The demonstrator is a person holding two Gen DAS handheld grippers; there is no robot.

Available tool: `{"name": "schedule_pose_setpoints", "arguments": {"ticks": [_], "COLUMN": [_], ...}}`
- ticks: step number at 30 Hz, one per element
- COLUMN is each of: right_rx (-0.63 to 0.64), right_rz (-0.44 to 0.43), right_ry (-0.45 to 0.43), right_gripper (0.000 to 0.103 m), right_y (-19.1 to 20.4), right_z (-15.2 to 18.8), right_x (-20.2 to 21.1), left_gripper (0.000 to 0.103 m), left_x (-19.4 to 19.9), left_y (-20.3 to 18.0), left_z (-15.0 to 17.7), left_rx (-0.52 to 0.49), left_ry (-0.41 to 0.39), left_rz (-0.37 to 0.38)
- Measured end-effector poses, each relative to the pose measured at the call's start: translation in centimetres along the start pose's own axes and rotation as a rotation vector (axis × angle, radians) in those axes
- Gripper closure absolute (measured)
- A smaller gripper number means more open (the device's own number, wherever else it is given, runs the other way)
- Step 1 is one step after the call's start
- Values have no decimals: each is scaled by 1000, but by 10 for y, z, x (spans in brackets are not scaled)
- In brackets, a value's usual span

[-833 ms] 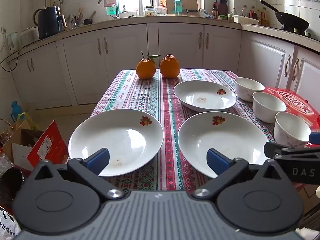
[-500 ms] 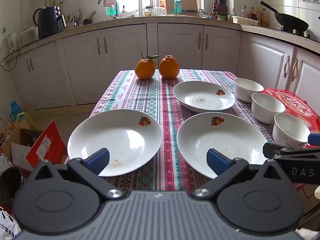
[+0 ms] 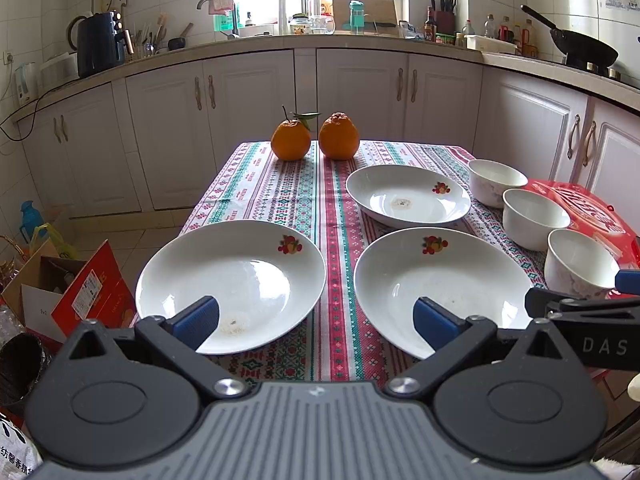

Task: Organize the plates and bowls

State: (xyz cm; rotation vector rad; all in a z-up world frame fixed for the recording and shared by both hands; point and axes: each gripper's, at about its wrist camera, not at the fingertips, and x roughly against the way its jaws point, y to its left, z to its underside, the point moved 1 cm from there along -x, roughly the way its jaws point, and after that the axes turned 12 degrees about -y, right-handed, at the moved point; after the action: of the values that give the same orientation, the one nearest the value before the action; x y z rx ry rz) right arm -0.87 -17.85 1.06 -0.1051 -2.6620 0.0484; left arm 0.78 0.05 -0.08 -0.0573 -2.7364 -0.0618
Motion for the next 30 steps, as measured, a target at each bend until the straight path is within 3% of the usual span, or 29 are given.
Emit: {"name": "schedule_pose_setpoints", "arguments": {"ticks": [30], "right_rx": [6], "right_rz": [3], "right_ry": [-8], "right_gripper": [0], "right_y": [0], "right_z": [-2], "right_x": [2], "left_gripper": [1], "left_x": [3], "left_y": [2], "left_z": [-2], "left_rx": [9], "left_ry": [-7], "left_rz": [4]}}
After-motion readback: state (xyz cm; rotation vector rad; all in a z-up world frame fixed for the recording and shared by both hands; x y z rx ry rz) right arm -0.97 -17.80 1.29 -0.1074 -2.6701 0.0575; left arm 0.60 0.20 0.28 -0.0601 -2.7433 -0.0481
